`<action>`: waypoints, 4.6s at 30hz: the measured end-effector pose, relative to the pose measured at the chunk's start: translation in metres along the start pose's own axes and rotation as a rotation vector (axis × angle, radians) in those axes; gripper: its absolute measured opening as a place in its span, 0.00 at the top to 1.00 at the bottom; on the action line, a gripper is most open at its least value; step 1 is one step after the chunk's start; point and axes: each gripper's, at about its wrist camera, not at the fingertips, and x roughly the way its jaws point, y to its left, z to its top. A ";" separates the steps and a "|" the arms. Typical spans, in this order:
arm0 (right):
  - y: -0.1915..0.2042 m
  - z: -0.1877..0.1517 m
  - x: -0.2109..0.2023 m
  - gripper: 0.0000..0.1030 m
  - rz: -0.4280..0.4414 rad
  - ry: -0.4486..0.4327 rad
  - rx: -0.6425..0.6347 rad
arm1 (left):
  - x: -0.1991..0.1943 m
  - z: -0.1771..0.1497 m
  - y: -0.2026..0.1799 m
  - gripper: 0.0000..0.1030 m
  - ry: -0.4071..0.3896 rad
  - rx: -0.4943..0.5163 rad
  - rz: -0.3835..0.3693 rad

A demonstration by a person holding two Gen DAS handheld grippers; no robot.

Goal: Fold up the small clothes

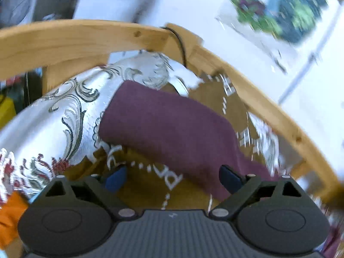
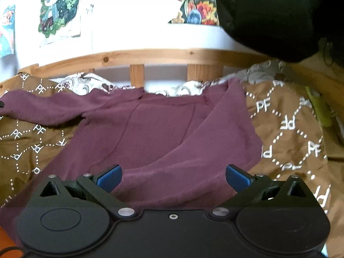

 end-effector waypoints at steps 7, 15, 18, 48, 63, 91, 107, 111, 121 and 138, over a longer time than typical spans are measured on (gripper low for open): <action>-0.003 -0.006 0.011 0.01 -0.002 0.033 0.022 | 0.003 0.002 0.001 0.67 -0.176 -0.046 0.112; -0.001 -0.008 0.013 0.01 0.012 0.040 0.017 | -0.026 -0.006 -0.025 0.97 -0.370 0.083 0.072; -0.001 -0.008 0.012 0.01 0.015 0.038 0.018 | -0.038 -0.012 -0.044 0.97 -0.445 0.173 0.012; -0.070 -0.002 -0.047 0.01 -0.177 -0.028 0.209 | -0.061 -0.243 -0.197 0.96 0.003 1.009 -0.783; -0.060 -0.014 -0.026 0.01 -0.023 0.063 0.234 | -0.062 -0.243 -0.172 0.16 0.228 1.001 -0.760; 0.000 -0.030 0.024 0.90 0.252 0.193 0.003 | 0.108 -0.108 -0.119 0.94 0.262 0.335 -0.392; 0.005 -0.033 0.017 0.96 0.233 0.212 -0.042 | 0.090 -0.116 -0.139 0.77 0.168 0.400 -0.228; 0.001 -0.034 0.017 0.91 0.231 0.228 -0.014 | 0.071 -0.113 -0.137 0.24 0.101 0.429 -0.220; -0.021 -0.019 -0.028 0.58 0.087 0.084 0.038 | -0.018 -0.116 -0.133 0.01 0.029 0.529 -0.170; -0.059 -0.004 -0.171 0.01 -0.009 -0.192 0.095 | -0.126 -0.154 -0.059 0.01 0.263 0.462 -0.154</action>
